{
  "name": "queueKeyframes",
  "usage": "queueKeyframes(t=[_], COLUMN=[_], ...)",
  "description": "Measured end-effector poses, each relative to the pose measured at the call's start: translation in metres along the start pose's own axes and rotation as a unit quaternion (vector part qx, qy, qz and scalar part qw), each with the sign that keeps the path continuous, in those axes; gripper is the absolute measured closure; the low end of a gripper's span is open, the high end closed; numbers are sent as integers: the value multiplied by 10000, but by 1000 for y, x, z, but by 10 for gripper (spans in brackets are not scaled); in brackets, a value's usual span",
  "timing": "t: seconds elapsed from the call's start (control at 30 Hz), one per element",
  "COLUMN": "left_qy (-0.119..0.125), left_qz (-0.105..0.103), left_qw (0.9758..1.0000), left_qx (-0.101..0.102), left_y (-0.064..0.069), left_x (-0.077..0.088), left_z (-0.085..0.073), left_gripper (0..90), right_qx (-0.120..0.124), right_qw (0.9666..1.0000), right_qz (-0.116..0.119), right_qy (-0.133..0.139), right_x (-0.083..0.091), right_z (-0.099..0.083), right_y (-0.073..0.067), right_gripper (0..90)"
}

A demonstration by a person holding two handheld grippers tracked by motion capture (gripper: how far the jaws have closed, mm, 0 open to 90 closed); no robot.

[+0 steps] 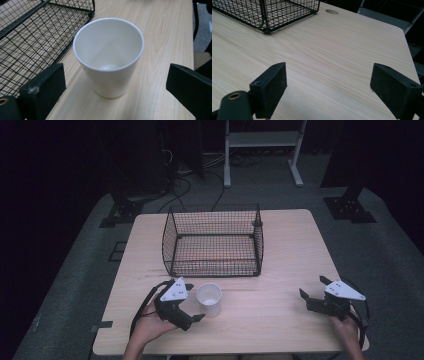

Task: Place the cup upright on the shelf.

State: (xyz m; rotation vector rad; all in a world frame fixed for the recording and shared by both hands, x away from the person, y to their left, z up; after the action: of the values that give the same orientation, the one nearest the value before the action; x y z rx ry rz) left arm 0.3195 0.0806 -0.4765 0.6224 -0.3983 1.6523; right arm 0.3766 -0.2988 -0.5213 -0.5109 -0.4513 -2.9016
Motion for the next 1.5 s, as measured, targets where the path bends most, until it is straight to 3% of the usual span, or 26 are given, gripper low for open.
queueKeyframes(t=[0.4, 0.7, 1.07, 1.27, 1.5], left_qy=[-249, -303, -374, -283, -348], left_qz=[-81, -145, -276, -482, -507], left_qw=[9996, 9994, 9986, 9980, 9978], left_qx=[63, 114, 264, 279, 250], left_y=[-7, -13, -21, -19, -18], left_x=[-17, -27, -37, -39, -38], left_z=[-1, 1, 0, 0, 0], left_gripper=[19, 24, 77, 206, 212], right_qx=[20, 28, 40, 43, 40], right_qw=[10000, 10000, 10000, 10000, 10000], right_qz=[5, 7, 12, 12, 5], right_qy=[8, 12, 16, 18, 18], right_x=[0, 0, 0, 0, 0], right_z=[0, 0, 0, 0, 0], right_y=[0, -1, -1, -1, -1], right_gripper=[131, 131, 131, 131, 131])
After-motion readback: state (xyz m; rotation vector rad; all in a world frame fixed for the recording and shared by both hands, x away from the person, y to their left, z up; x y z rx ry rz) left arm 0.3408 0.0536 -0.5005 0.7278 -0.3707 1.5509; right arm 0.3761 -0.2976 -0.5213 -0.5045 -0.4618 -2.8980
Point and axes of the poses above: each handheld gripper's, and its own axes: x roughly backward along the jaws, z roughly out of its top, y roughly to its right, the point moved 10 cm from there along -x, roughly forward along the jaws, and after that the axes turned 15 degrees about -z, right-handed, at the moved point
